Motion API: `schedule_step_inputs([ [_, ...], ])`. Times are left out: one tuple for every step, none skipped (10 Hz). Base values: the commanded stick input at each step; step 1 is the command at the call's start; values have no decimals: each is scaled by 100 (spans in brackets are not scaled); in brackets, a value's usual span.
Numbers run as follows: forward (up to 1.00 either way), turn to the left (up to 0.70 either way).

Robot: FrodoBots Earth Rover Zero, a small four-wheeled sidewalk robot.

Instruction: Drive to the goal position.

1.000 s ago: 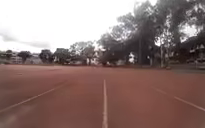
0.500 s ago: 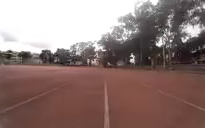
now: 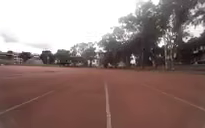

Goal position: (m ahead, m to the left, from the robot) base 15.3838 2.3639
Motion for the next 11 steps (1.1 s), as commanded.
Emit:
schedule_step_inputs([
  [70, 0],
  [70, 0],
  [70, 0],
  [70, 0],
  [70, 0],
  [70, 0],
  [70, 0],
  [70, 0],
  [70, 0],
  [70, 0],
  [70, 0],
])
